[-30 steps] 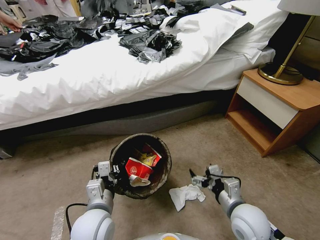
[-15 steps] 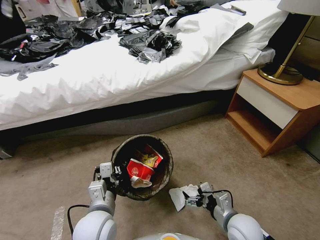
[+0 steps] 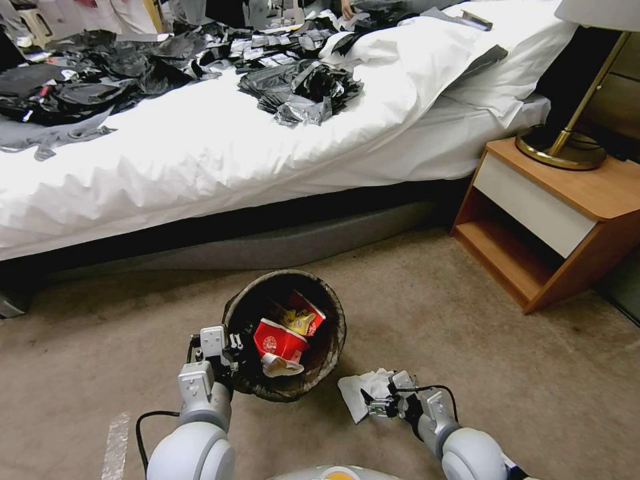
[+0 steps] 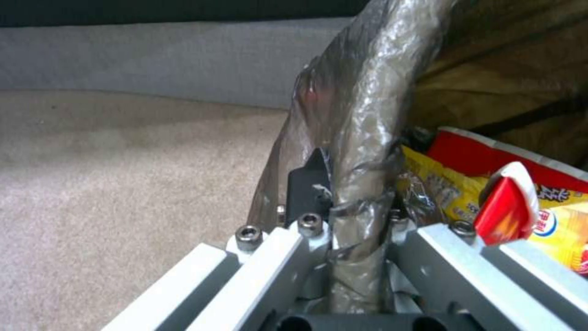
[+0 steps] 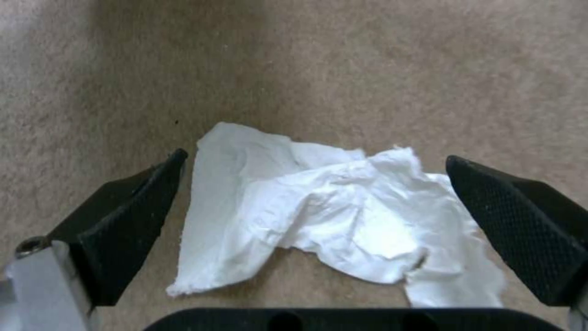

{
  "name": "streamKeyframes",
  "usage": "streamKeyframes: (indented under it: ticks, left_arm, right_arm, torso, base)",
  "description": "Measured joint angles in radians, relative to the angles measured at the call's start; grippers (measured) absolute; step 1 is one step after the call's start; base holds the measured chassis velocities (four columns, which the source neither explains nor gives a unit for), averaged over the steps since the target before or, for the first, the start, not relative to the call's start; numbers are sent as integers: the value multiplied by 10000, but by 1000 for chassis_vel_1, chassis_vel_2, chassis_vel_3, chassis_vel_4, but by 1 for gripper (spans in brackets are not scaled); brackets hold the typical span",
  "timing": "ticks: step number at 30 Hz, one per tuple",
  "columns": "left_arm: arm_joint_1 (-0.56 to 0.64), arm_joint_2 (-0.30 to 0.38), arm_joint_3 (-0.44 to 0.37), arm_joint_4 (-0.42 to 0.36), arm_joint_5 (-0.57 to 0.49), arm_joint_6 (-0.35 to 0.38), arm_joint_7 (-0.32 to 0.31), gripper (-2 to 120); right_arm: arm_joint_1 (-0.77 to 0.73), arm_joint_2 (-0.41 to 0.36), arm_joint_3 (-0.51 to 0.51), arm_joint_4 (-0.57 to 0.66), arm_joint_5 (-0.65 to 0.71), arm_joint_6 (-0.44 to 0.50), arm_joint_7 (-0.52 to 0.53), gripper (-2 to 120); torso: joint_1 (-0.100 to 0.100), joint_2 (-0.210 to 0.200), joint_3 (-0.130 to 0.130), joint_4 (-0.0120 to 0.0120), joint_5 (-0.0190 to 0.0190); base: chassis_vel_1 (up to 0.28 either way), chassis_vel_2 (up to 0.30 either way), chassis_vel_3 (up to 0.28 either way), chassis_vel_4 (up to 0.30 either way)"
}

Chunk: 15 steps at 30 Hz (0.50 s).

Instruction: Pick up the trash bin, then pick up the garbage from the floor and place it into the trash bin.

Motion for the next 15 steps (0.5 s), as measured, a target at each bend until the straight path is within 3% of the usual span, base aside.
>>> streamKeyframes:
  ticks: [10, 13, 15]
  left_arm:
    - [-4, -13, -12, 43, -3, 0, 0, 0]
    - [6, -24, -5, 36, -1, 0, 1, 0]
    - [8, -32, 12, 32, 2, 0, 1, 0]
  right_arm:
    - [307, 996, 33, -1338, -590, 561, -312, 97]
    - [306, 1082, 77, -1551, -654, 697, -347, 91]
    - [306, 1141, 127, -1731, -754, 878, -405, 79]
  torso:
    - [-1, 0, 0, 0, 0]
    - [-1, -1, 0, 0, 0]
    - [-1, 0, 0, 1, 0]
  base:
    - [0, 0, 0, 0]
    - [0, 0, 0, 0]
    - [0, 0, 0, 0]
